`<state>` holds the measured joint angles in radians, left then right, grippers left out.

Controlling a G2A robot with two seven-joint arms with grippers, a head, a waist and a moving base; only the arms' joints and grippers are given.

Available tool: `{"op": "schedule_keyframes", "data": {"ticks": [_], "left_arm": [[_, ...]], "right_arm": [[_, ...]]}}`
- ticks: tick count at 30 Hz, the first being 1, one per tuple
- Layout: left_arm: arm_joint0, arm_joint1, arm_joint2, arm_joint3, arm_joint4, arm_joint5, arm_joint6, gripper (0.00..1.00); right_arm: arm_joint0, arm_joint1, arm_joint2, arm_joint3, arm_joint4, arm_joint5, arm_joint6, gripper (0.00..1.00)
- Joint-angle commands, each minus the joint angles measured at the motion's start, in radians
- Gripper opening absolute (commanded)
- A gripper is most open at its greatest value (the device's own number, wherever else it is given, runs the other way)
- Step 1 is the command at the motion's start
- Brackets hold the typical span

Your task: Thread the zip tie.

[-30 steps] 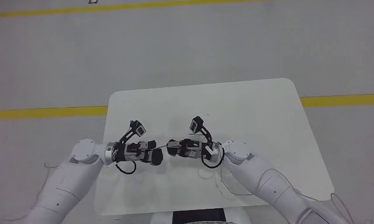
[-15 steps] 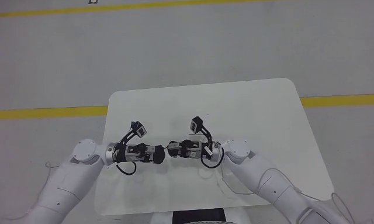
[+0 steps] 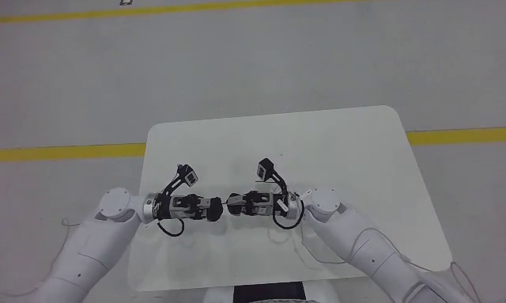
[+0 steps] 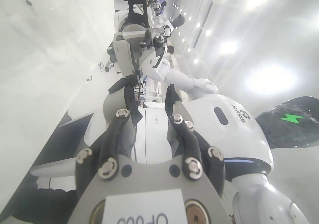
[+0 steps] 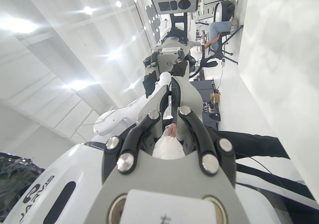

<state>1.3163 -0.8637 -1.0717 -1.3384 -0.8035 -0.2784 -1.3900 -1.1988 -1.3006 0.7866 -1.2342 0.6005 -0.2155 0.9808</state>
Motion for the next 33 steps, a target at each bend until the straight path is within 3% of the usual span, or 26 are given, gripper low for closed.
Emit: {"op": "schedule_keyframes", "data": {"ticks": [1,6,16,33], "left_arm": [[-0.002,0.000,0.002,0.002,0.000,0.001,0.000,0.24],[-0.006,0.000,0.008,0.007,0.002,0.001,0.000,0.24],[-0.010,-0.001,0.012,0.014,0.006,-0.002,0.001,0.09],[-0.006,-0.001,0.009,0.012,0.012,-0.001,0.009,0.11]], "right_arm": [[0.001,-0.001,-0.002,-0.001,-0.001,0.001,0.005,0.00],[0.003,-0.003,-0.004,0.002,-0.004,0.000,0.010,0.00],[0.004,-0.007,-0.005,0.005,-0.013,0.004,0.015,0.00],[-0.008,-0.008,0.011,-0.007,-0.027,0.000,-0.024,0.00]]}}
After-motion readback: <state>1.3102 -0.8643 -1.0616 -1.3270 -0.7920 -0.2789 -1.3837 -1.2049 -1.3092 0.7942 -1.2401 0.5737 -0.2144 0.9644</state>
